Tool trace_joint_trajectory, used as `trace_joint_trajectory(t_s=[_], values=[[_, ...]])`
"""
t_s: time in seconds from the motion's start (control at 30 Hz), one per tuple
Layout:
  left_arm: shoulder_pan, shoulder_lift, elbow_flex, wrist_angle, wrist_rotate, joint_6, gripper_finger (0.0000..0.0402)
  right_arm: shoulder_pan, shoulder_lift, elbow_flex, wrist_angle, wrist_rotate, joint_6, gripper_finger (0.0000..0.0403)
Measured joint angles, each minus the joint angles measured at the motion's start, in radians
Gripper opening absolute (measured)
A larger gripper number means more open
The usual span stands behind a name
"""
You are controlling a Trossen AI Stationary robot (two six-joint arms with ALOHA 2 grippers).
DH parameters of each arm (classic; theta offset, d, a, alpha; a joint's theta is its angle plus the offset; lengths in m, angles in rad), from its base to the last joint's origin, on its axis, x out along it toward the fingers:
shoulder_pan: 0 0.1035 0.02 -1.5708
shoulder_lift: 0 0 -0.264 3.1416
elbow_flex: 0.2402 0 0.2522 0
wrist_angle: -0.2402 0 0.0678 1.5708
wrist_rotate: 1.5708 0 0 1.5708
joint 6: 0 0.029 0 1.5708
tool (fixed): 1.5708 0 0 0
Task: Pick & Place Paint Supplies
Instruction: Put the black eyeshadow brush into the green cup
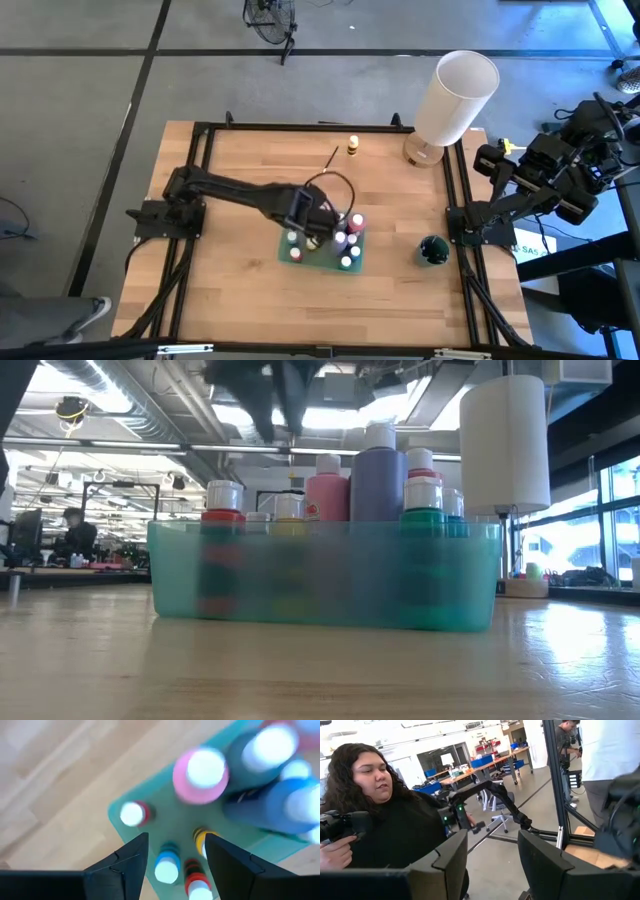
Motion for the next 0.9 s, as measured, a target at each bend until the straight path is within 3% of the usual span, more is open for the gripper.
trace_joint_trajectory(t_s=[0.23, 0.37, 0.77, 0.9], values=[[0.069, -0.001, 0.237, -0.094, -0.09, 0.124, 0.0186, 0.0, -0.008, 0.013, 0.0, 0.0, 0.004, 0.0178], [0.134, -0.002, 0.302, -0.114, -0.151, 0.155, 0.0186, 0.0, -0.027, 0.036, -0.004, -0.005, 0.004, 0.0178], [0.252, 0.0, 0.263, -0.151, -0.177, 0.328, 0.0185, 0.0, -0.08, 0.114, -0.126, -0.008, -0.029, 0.0178], [0.279, 0.0, 0.222, -0.119, -0.24, 0.361, 0.0189, 0.0, -0.083, 0.16, -0.224, -0.008, -0.079, 0.0178]])
